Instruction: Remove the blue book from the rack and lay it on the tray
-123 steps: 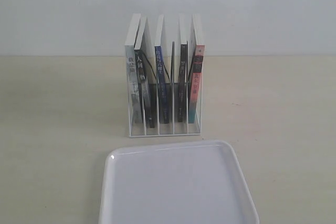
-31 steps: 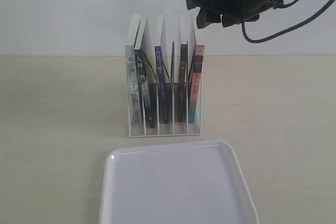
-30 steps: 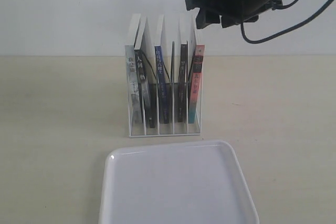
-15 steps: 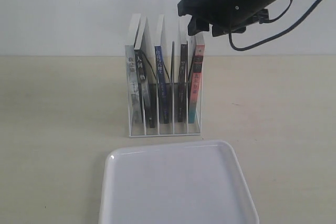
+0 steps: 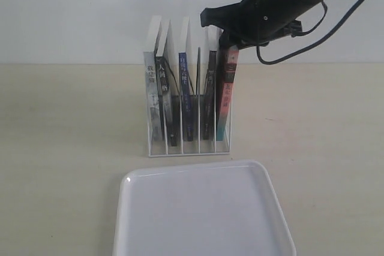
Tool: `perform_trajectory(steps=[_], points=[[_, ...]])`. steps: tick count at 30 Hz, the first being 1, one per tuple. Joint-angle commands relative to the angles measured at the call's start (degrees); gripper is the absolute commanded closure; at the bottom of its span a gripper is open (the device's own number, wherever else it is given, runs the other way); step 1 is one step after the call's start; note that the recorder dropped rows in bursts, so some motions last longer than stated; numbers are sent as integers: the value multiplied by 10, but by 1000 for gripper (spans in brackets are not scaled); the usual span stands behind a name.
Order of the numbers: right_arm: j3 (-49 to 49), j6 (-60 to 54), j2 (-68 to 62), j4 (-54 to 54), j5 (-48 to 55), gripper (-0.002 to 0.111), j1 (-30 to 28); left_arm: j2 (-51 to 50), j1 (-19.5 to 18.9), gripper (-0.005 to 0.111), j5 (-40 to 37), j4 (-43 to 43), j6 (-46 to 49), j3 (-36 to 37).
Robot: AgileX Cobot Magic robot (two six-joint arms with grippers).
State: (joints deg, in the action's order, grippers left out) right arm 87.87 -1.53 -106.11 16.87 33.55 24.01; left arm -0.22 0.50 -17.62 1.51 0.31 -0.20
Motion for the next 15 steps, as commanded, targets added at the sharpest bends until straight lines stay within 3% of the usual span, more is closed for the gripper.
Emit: perform_trajectory(steps=[1,10,13,15], points=[[2,-4,-6,-6,7,94,-1,2,1,102,2,-4,2,2],[2,1,10,38,-10,94,-1,2,1,102,2,-4,2,2],[2,0,28,36,-14,108,-1,2,1,102,2,-4,2,2],[2,0,34,35,-15,108,-1,2,1,102,2,-4,2,2]])
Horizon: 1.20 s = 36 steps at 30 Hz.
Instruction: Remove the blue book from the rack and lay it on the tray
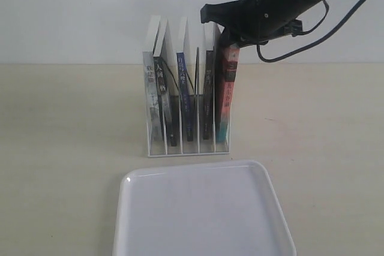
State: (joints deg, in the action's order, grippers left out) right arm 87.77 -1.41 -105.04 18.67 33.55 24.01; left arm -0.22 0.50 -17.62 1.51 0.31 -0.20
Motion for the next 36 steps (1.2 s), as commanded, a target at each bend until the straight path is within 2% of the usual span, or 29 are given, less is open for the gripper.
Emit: perform_trajectory(steps=[1,17,36], points=[[3,-1,26,17,-17,108,-1,2,1,102,2,-4,2,2],[3,14,81,19,-23,108,-1,2,1,102,2,-4,2,2],[3,26,85,20,-36,108,-1,2,1,102,2,-4,2,2]])
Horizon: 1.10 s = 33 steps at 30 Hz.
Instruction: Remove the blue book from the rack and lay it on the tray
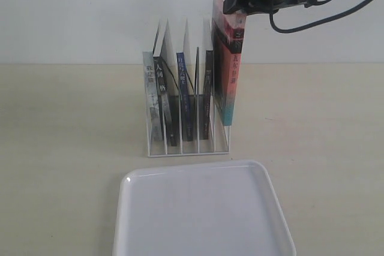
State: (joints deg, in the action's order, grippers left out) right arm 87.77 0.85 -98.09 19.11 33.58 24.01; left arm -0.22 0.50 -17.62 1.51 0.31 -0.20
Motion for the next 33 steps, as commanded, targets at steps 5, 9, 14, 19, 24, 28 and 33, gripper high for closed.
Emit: perform_trajectory(steps=[5,9,14,19,24,28,33], points=[[3,3,20,16,-42,108,-1,2,1,102,2,-4,2,2],[3,3,29,14,-47,108,-1,2,1,102,2,-4,2,2],[3,3,31,13,-47,108,-1,2,1,102,2,-4,2,2],[3,2,27,9,-36,108,-1,2,1,102,2,-4,2,2],[2,2,25,5,-34,108,-1,2,1,102,2,-4,2,2],[2,2,22,5,-32,108,-1,2,1,102,2,-4,2,2],[2,2,1,-1,-23,108,-1,2,1,102,2,-4,2,2]])
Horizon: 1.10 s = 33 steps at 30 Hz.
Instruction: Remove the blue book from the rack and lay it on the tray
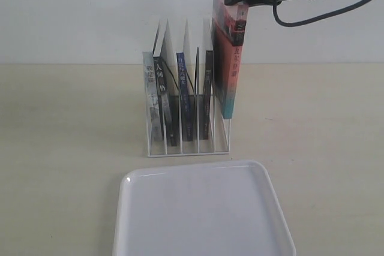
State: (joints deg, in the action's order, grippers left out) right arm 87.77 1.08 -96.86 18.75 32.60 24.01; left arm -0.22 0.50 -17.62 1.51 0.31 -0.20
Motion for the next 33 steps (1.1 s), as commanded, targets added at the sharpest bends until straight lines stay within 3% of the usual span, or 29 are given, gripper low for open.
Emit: perform_trajectory(steps=[1,13,18,33], points=[[2,0,-16,3,-13,108,-1,2,1,102,2,-4,2,2],[2,0,-65,3,-8,106,-1,2,1,102,2,-4,2,2],[2,0,-78,7,3,59,-1,2,1,102,2,-4,2,2],[3,-18,41,47,29,62,-1,2,1,102,2,-4,2,2]])
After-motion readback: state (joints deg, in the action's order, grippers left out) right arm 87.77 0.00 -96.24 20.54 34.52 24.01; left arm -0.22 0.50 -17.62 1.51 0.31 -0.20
